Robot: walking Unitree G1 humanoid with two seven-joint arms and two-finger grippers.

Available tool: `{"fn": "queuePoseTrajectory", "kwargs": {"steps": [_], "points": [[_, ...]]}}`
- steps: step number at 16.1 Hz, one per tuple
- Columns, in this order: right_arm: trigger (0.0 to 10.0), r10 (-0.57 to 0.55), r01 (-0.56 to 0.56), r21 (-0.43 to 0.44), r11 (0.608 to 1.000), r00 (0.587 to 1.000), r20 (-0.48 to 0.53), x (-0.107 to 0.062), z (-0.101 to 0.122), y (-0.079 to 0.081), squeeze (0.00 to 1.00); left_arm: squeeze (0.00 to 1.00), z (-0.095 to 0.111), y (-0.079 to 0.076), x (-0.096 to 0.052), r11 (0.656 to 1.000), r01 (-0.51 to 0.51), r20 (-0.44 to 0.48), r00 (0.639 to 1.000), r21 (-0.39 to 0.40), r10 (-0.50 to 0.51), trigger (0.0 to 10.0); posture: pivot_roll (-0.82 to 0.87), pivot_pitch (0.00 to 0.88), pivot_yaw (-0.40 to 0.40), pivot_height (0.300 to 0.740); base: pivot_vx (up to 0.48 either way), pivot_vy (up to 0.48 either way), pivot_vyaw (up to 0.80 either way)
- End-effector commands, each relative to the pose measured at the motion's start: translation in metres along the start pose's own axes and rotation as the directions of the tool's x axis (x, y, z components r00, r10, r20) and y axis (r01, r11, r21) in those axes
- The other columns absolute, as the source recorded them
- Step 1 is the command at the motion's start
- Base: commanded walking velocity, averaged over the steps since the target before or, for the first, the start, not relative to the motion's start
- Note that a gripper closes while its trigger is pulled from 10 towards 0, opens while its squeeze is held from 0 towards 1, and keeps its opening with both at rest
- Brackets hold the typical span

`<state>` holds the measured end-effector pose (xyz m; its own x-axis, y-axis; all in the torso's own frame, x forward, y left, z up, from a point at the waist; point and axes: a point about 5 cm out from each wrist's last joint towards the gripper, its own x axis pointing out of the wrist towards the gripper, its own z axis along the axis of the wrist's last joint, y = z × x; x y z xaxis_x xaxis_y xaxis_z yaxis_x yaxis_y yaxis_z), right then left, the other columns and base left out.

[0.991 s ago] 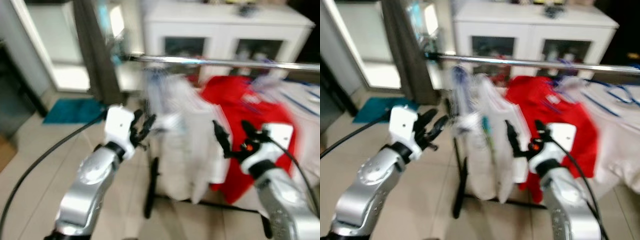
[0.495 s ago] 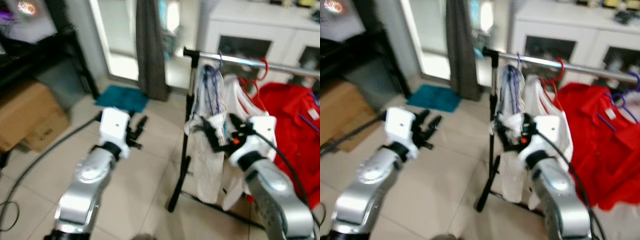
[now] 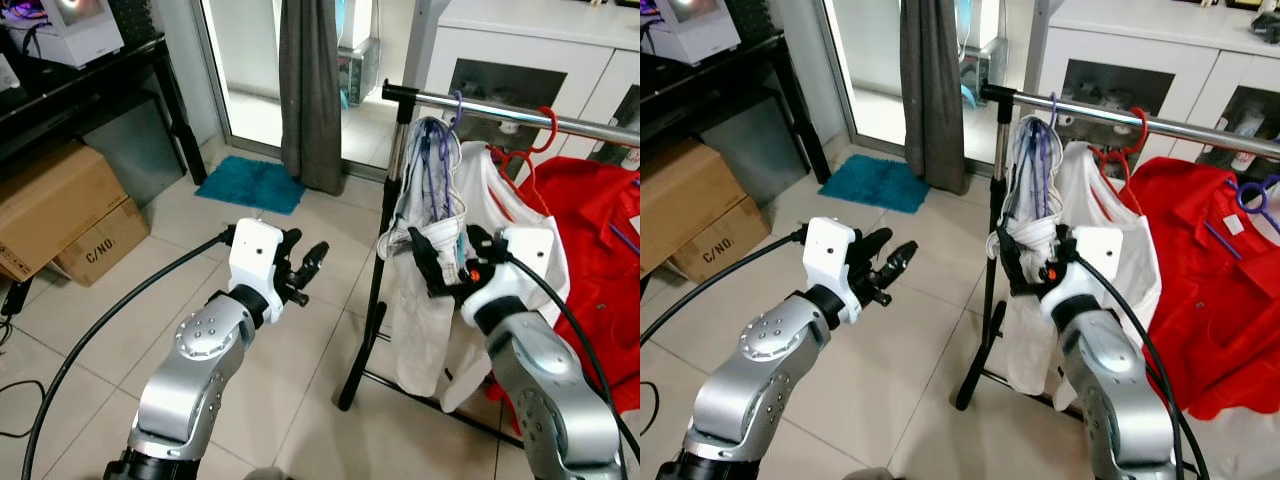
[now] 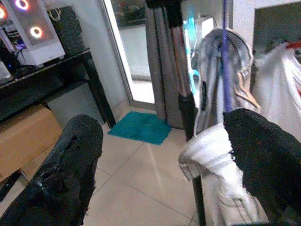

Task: Hang hanger

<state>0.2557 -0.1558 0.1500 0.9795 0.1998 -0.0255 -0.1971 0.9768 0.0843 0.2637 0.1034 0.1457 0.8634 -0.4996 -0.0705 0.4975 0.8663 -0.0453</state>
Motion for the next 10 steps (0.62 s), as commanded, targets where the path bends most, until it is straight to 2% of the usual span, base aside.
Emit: {"fn": "queuePoseTrajectory", "kwargs": {"steps": [1,3,4,10], "points": [[10.0,-0.039,0.039,-0.012,0.999,0.999,0.012,0.0037,0.0026,-0.0014,1.00,1.00,0.0013,0.0051,-0.0022,1.000,-0.011,0.006,1.000,0.003,0.011,10.0,0.08,0.015,0.043,0.740,0.277,0.000,0.00],[10.0,-0.053,0.054,-0.039,0.998,0.998,0.032,0.0055,0.0065,-0.0021,1.00,1.00,0.0035,0.0101,-0.0001,0.999,-0.039,0.020,0.999,0.013,0.039,10.0,0.08,0.012,0.048,0.740,0.319,0.000,0.00],[10.0,-0.063,0.065,-0.062,0.996,0.997,0.035,0.0053,0.0069,-0.0031,0.00,1.00,0.0035,0.0117,0.0014,0.998,-0.049,0.020,0.999,0.029,0.048,10.0,0.08,0.012,0.048,0.740,0.319,0.000,0.00],[10.0,-0.112,0.115,-0.073,0.991,0.992,0.051,0.0075,0.0093,-0.0101,0.00,1.00,0.0028,0.0141,-0.0004,0.997,-0.056,0.019,0.998,0.049,0.055,10.0,0.07,0.010,0.036,0.740,0.317,0.000,0.00]]}}
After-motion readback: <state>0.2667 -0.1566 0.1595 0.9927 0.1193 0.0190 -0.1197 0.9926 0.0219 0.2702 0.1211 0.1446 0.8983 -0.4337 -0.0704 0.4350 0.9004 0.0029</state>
